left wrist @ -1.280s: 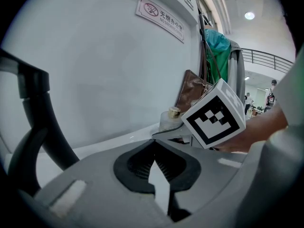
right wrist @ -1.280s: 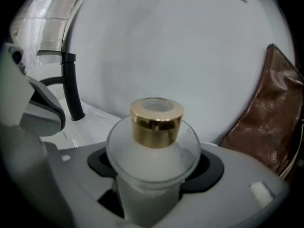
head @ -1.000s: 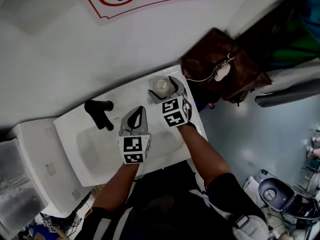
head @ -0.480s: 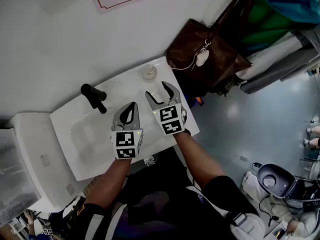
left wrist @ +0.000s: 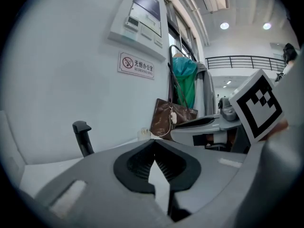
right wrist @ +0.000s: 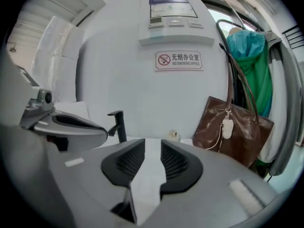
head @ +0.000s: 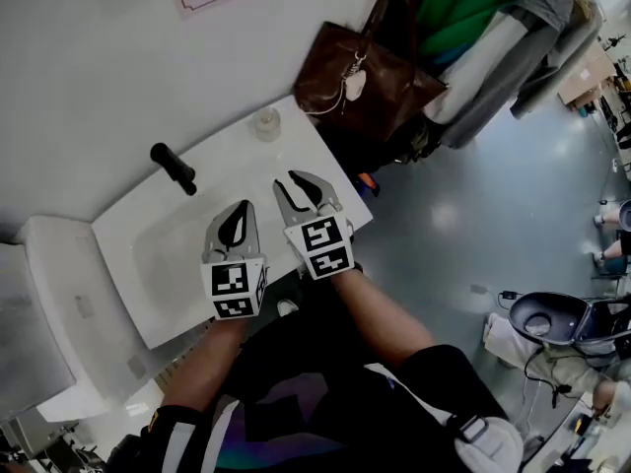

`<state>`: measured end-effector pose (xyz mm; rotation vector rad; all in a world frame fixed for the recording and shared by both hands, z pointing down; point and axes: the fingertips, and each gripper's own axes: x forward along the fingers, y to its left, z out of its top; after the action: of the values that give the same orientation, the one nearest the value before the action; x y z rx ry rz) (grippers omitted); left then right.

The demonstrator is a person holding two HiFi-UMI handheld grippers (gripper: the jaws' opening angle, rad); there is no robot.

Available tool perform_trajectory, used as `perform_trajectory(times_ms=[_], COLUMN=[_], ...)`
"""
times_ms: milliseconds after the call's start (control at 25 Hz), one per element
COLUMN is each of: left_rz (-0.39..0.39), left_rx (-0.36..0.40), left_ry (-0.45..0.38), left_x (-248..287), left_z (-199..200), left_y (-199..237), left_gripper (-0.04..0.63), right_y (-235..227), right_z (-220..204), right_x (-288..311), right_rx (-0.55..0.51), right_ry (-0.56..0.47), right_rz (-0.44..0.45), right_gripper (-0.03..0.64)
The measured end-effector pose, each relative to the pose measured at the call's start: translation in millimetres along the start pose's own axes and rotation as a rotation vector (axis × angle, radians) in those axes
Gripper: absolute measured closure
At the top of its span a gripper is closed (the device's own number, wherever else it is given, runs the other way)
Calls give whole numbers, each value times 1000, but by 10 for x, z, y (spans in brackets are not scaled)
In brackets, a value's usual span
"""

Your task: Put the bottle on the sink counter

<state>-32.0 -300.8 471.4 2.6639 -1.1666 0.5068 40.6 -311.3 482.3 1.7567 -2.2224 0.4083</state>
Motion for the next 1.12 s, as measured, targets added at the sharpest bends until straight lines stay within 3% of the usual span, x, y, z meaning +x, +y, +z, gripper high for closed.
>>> perform_trajectory(times_ms=[200, 680, 1120], left_rz=[-29, -92, -40], left_rx=[4, -2, -25], left_ry=[-16, -30, -53], left_x=[-406, -1097, -1588], left_z=[-39, -80, -224], left_y=[-193, -844, -1759], left_gripper=[595, 595, 595], right_y=[246, 476, 428], right_z=[-23, -95, -427], right_x=[-478, -1414, -2497], right_rx=[11, 30, 2], right_ry=[-2, -30, -42], right_rz=[-24, -42, 31], right_gripper=[612, 615, 615])
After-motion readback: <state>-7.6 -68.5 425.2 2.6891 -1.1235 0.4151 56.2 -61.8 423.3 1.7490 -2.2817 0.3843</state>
